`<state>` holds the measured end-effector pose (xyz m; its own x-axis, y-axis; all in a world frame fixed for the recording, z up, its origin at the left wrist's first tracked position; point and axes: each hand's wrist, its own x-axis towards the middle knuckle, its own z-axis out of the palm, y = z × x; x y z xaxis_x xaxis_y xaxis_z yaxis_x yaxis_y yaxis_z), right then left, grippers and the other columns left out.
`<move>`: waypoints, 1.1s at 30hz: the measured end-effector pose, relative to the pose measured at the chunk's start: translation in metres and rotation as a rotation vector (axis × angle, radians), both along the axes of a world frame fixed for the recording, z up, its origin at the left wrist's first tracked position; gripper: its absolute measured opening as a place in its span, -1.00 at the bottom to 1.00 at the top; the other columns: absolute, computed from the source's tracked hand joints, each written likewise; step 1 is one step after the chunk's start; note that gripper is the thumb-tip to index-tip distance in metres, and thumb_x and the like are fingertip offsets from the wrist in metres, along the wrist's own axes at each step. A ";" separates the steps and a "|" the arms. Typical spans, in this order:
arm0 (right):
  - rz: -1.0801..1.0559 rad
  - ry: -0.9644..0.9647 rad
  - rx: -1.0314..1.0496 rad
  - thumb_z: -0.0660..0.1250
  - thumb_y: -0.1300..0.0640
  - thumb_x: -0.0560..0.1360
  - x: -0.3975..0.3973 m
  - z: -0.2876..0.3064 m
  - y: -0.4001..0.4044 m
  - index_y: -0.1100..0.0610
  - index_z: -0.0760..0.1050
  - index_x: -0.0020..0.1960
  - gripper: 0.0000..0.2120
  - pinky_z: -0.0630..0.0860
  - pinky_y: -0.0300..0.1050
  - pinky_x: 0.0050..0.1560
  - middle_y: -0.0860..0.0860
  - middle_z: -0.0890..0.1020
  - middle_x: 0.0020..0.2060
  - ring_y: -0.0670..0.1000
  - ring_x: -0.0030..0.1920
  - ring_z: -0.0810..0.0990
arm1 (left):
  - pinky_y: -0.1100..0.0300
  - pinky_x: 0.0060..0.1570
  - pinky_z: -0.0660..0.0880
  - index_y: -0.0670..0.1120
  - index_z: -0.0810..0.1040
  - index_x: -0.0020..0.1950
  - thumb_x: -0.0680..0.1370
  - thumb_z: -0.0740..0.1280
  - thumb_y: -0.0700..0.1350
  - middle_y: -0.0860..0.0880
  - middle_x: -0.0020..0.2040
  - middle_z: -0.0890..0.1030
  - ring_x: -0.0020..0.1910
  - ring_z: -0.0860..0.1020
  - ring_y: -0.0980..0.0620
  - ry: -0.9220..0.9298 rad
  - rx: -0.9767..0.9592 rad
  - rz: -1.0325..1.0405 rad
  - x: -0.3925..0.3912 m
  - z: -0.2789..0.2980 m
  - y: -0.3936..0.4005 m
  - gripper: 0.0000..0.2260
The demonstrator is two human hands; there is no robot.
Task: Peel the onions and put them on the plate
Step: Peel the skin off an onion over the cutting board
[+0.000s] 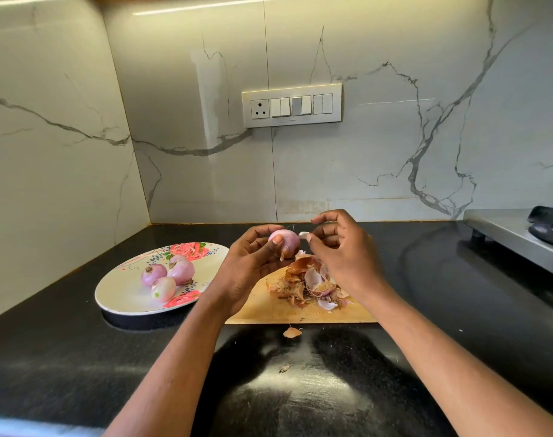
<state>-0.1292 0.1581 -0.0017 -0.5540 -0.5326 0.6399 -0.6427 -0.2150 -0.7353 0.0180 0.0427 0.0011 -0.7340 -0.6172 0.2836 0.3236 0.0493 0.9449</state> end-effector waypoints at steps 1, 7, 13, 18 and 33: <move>-0.042 -0.004 0.011 0.49 0.14 0.51 -0.003 0.000 0.000 -0.02 0.56 0.08 -0.81 0.57 -0.35 -0.21 -0.12 0.69 -0.17 -0.18 -0.19 0.67 | 0.07 0.12 0.64 -0.15 0.54 0.30 0.54 0.34 -0.13 -0.19 0.21 0.64 0.13 0.69 -0.13 0.009 0.012 -0.013 0.000 0.000 0.000 -0.67; -0.075 0.066 0.194 0.42 0.05 0.58 -0.007 -0.004 0.000 -0.03 0.68 0.01 -0.93 0.42 -0.50 -0.25 -0.21 0.66 -0.20 -0.23 -0.16 0.62 | 0.08 0.10 0.65 -0.15 0.53 0.36 0.64 0.26 -0.14 -0.19 0.20 0.65 0.10 0.69 -0.14 0.028 0.045 -0.018 0.002 0.000 -0.002 -0.70; 0.111 0.048 0.180 0.44 -0.13 0.52 0.005 -0.001 0.000 -0.09 0.61 0.19 -0.73 0.57 -0.37 -0.02 -0.17 0.70 -0.04 -0.23 -0.02 0.66 | 0.13 -0.03 0.66 -0.10 0.56 0.32 0.52 0.34 0.01 -0.11 0.08 0.72 0.06 0.71 -0.13 -0.030 -0.048 0.065 0.000 -0.001 -0.001 -0.61; 0.140 0.010 0.089 0.49 -0.08 0.48 0.007 0.000 0.000 -0.05 0.64 0.16 -0.72 0.64 -0.21 0.06 -0.14 0.73 -0.05 -0.21 -0.01 0.69 | 0.11 0.01 0.58 -0.02 0.59 0.28 0.47 0.39 0.11 -0.02 0.08 0.72 0.10 0.68 -0.06 -0.105 -0.151 0.140 -0.001 -0.003 -0.004 -0.58; 0.124 -0.039 0.030 0.43 0.26 0.54 0.000 0.000 0.002 -0.09 0.70 0.03 -0.75 0.64 -0.22 0.06 -0.17 0.74 -0.10 -0.19 -0.03 0.70 | 0.16 0.07 0.60 -0.06 0.57 0.34 0.51 0.37 -0.02 -0.08 0.08 0.73 0.03 0.69 0.05 -0.067 -0.121 0.036 -0.002 -0.005 -0.004 -0.59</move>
